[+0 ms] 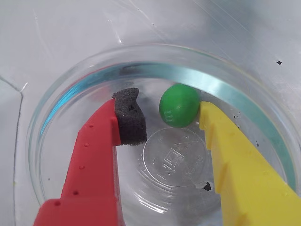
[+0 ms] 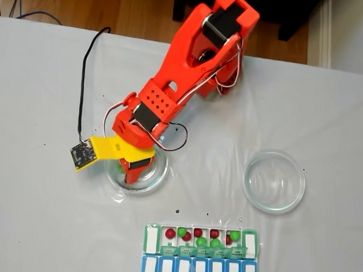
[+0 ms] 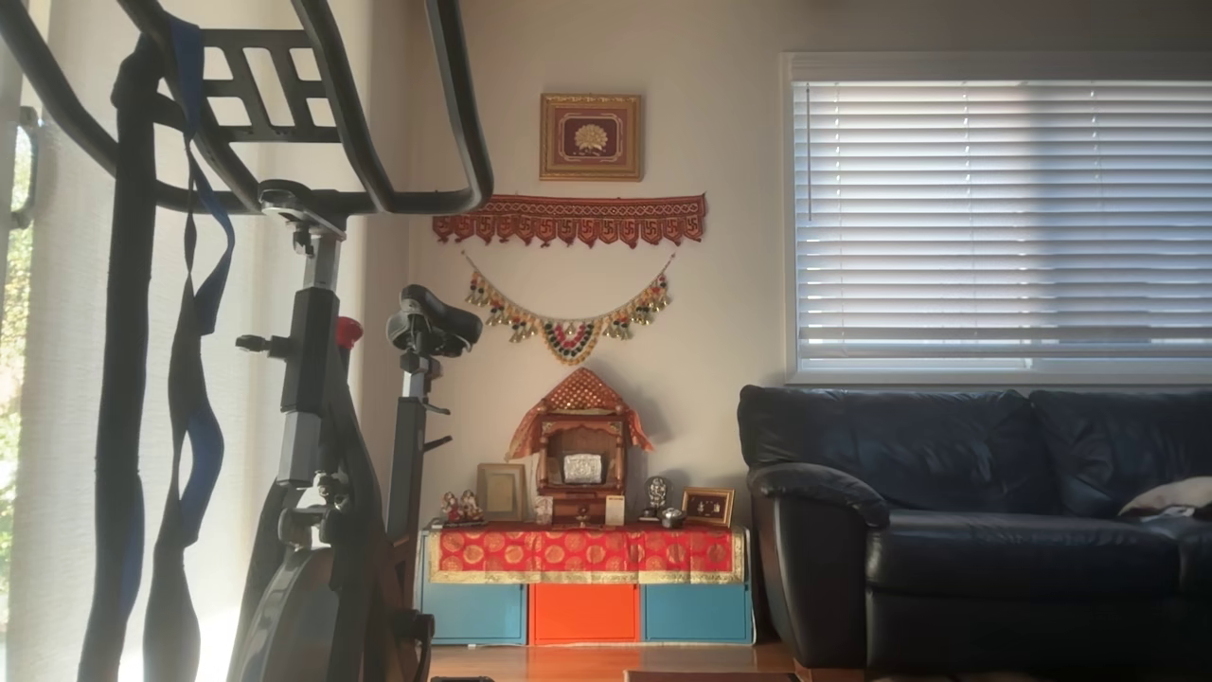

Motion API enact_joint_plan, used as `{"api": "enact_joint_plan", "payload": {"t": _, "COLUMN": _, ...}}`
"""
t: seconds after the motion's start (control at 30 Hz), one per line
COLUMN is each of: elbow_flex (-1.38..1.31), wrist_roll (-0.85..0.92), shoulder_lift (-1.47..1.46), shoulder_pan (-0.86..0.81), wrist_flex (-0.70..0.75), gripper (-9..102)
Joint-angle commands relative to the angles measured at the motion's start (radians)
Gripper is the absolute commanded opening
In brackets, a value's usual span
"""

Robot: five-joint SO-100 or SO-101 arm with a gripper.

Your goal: Sort medicines into box.

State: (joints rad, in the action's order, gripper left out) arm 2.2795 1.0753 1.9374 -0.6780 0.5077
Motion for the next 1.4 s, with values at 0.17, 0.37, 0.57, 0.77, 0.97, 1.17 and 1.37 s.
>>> {"api": "enact_joint_plan", "payload": {"t": 0.17, "elbow_flex": -0.057, "wrist_roll": -0.005, "shoulder_lift": 0.015, "shoulder_pan": -0.031, "wrist_flex": 0.006, "gripper": 10}}
{"api": "enact_joint_plan", "payload": {"t": 0.37, "elbow_flex": -0.067, "wrist_roll": -0.012, "shoulder_lift": 0.02, "shoulder_pan": -0.029, "wrist_flex": 0.032, "gripper": 2}}
{"api": "enact_joint_plan", "payload": {"t": 0.57, "elbow_flex": -0.097, "wrist_roll": -0.025, "shoulder_lift": 0.06, "shoulder_pan": -0.018, "wrist_flex": 0.107, "gripper": 2}}
{"api": "enact_joint_plan", "payload": {"t": 0.77, "elbow_flex": -0.146, "wrist_roll": -0.094, "shoulder_lift": 0.252, "shoulder_pan": 0.025, "wrist_flex": 0.299, "gripper": 2}}
{"api": "enact_joint_plan", "payload": {"t": 0.97, "elbow_flex": -0.522, "wrist_roll": -0.184, "shoulder_lift": 0.222, "shoulder_pan": 0.044, "wrist_flex": 0.666, "gripper": 2}}
{"api": "enact_joint_plan", "payload": {"t": 1.17, "elbow_flex": -0.726, "wrist_roll": -0.348, "shoulder_lift": 0.169, "shoulder_pan": 0.201, "wrist_flex": 0.828, "gripper": 2}}
{"api": "enact_joint_plan", "payload": {"t": 1.37, "elbow_flex": -0.85, "wrist_roll": -0.52, "shoulder_lift": 0.029, "shoulder_pan": 0.394, "wrist_flex": 0.839, "gripper": 1}}
